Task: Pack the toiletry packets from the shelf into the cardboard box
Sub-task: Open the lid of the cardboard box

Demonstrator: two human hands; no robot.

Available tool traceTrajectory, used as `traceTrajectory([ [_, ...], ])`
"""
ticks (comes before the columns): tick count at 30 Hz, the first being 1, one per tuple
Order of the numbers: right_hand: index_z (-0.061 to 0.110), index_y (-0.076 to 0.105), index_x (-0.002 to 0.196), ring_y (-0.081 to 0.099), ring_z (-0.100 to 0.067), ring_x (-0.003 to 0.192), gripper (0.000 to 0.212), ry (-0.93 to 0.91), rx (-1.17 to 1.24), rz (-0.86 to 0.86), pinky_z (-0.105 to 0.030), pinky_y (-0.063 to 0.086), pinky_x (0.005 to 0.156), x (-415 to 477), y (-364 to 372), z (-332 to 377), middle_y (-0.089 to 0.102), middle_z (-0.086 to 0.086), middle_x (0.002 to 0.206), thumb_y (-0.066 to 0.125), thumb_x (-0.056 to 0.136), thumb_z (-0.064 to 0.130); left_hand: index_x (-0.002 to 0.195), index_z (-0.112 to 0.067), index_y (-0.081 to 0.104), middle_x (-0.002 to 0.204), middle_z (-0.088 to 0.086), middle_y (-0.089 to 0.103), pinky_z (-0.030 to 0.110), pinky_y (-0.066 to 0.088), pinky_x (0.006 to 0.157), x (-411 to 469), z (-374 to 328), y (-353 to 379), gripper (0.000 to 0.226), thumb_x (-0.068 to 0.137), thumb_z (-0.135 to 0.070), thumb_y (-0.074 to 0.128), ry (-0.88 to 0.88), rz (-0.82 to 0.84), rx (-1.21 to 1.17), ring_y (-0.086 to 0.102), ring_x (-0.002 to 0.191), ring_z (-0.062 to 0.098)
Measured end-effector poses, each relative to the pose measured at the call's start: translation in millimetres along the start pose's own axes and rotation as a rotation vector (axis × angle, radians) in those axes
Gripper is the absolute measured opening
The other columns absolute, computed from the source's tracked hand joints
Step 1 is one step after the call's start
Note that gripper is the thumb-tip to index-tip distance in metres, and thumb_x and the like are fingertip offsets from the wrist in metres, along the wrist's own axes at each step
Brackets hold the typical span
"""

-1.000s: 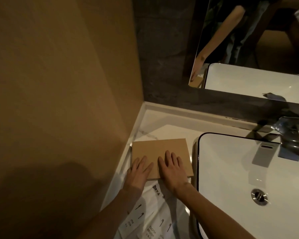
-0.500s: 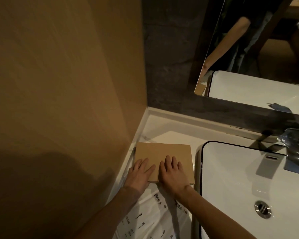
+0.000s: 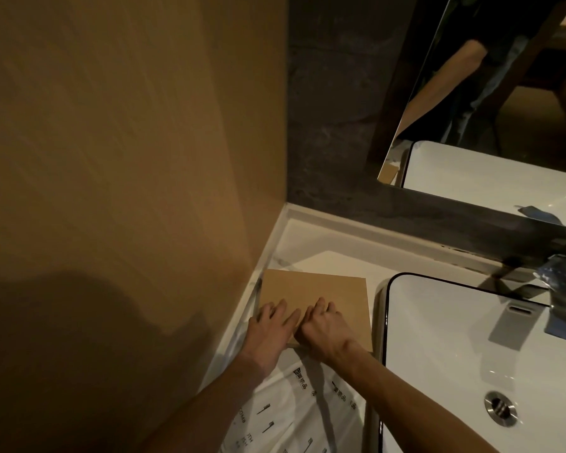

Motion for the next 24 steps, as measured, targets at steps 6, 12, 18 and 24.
traceTrajectory([
  [6,-0.011,0.046,0.123,0.035,-0.058,0.125,0.038,-0.053,-0.043,0.02,-0.063,0.036,0.1,-3.7,-9.8,-0.3,0.043,-0.044,0.127,0.051,0.094,0.014,0.142,-0.03,0.005,0.152,0.008,0.016,0.045,0.044,0.093,0.5,0.2,1.1,0.09,0.081,-0.022,0.07,-0.013,-0.017,0.016,0.025,0.134,0.032],
  [12,-0.012,0.05,0.113,0.041,-0.051,0.12,0.04,-0.07,-0.063,-0.04,-0.058,0.038,0.097,-8.7,-15.0,0.7,0.052,-0.035,0.116,0.055,0.093,0.022,0.143,-0.031,0.004,0.155,0.009,0.011,0.046,0.041,0.1,-1.7,0.1,4.7,0.083,0.087,-0.019,0.064,-0.031,0.0,-0.014,0.015,0.141,0.033],
  [18,-0.016,0.036,0.126,0.033,-0.057,0.127,0.048,0.003,0.004,-0.037,-0.059,0.036,0.104,-13.8,-10.2,-4.7,0.03,-0.047,0.136,0.046,0.095,0.019,0.148,-0.029,0.0,0.159,0.007,-0.002,0.052,0.014,0.114,-15.2,2.5,10.8,0.068,0.097,-0.029,0.045,-0.032,0.015,-0.007,-0.001,0.146,0.028],
  [24,-0.004,0.043,0.124,0.047,-0.04,0.109,0.042,-0.001,0.053,-0.038,-0.047,0.046,0.091,-28.3,-26.9,-7.7,0.046,-0.032,0.125,0.048,0.095,0.027,0.146,-0.025,0.027,0.152,0.013,0.03,0.055,0.03,0.108,-38.7,18.4,9.2,0.077,0.082,-0.043,0.065,-0.105,-0.03,-0.076,0.03,0.139,0.031],
])
Point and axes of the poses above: each hand's wrist, its own x-axis towards the middle knuckle, its own y-axis out of the palm, z = x × y, the point moved 7 cm from there along x, towards the middle knuckle
